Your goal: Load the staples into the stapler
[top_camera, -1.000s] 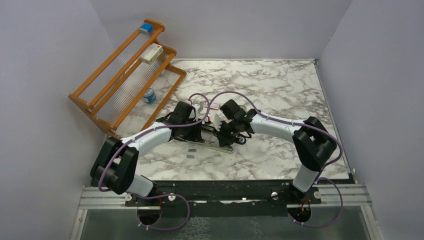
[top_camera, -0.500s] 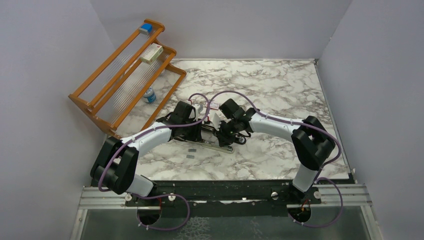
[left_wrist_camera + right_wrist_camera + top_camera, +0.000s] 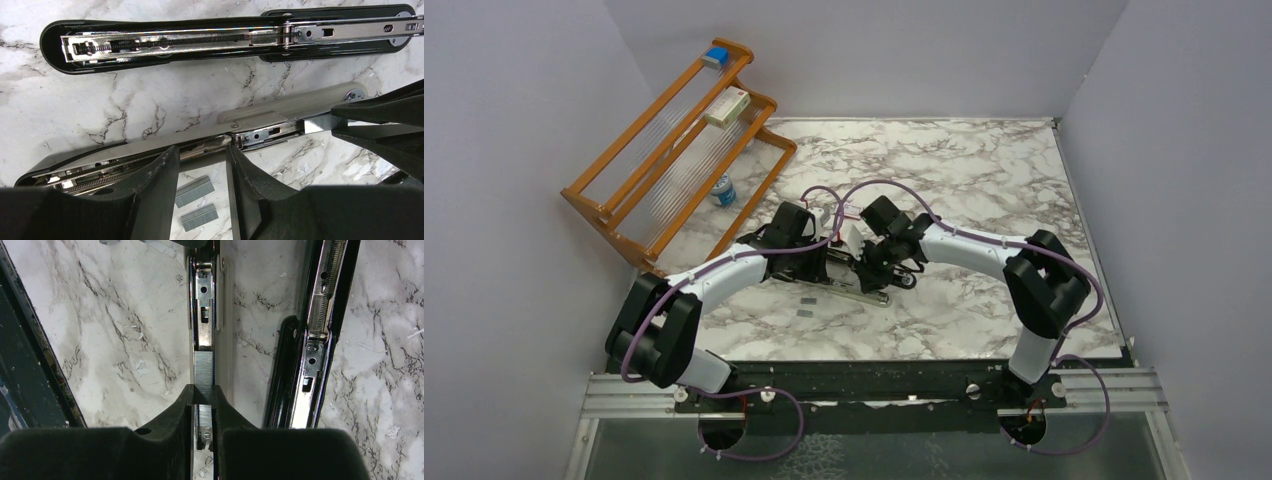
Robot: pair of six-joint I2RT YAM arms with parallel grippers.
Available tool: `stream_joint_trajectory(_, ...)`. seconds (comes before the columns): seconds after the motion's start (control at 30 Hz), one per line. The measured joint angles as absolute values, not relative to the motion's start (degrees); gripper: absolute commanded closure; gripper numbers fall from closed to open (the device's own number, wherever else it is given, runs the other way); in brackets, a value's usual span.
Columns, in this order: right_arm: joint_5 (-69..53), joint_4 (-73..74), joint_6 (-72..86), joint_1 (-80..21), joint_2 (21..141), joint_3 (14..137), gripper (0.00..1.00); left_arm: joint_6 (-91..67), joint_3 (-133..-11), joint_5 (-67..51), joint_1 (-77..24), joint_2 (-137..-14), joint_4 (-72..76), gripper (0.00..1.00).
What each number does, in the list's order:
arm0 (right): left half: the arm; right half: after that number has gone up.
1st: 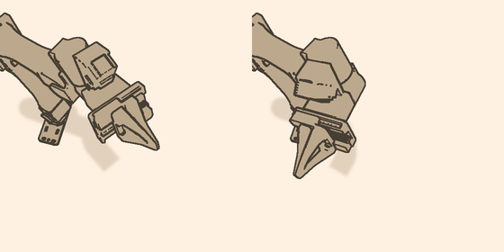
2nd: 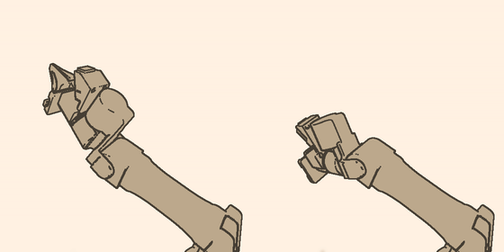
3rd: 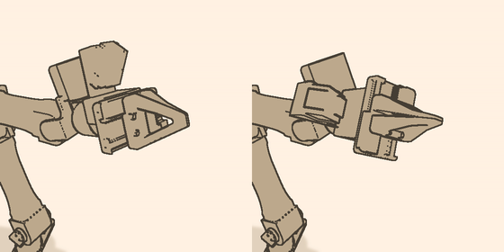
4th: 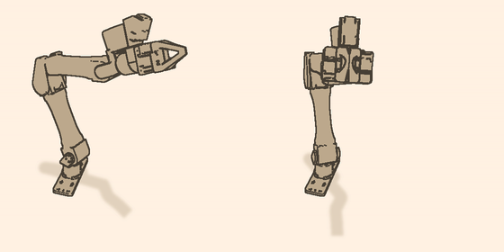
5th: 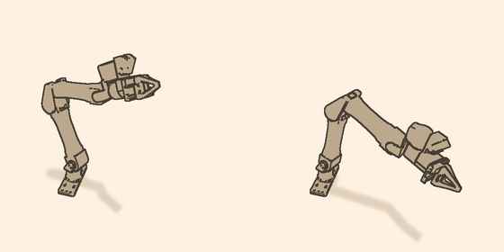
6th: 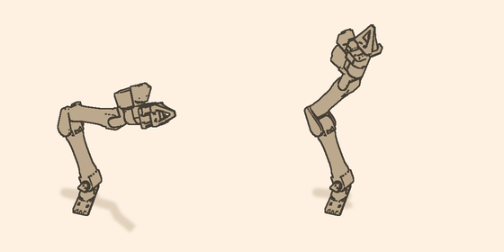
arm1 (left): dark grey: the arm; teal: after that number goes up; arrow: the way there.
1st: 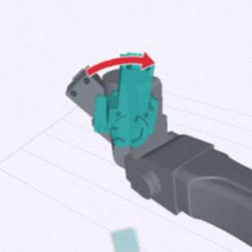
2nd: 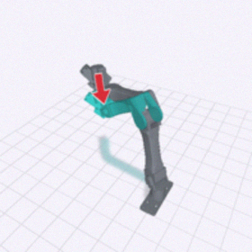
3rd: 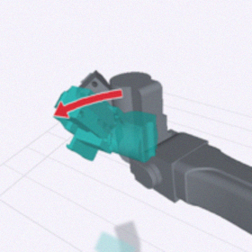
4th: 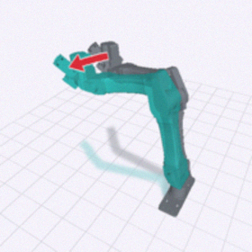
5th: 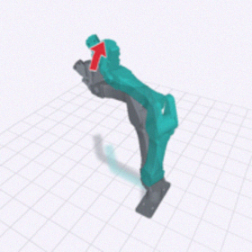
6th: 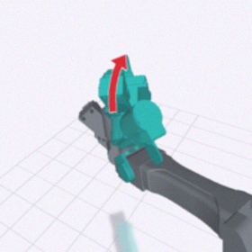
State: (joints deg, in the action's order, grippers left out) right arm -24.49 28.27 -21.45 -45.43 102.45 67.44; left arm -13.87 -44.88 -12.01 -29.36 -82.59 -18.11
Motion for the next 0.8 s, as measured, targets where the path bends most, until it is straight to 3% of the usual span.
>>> stream_joint_trajectory(0.47, -25.3, 24.0, -20.1, -45.4, 100.5, 63.9, 0.69, -13.8, -44.9, -12.0, -29.4, -82.6, -18.1, 0.57)
stream_joint_trajectory(0.8, -25.8, 22.2, -19.5, -45.5, 98.8, 62.2, 0.65, -13.8, -44.9, -12.0, -29.4, -82.6, -18.1, 0.57)
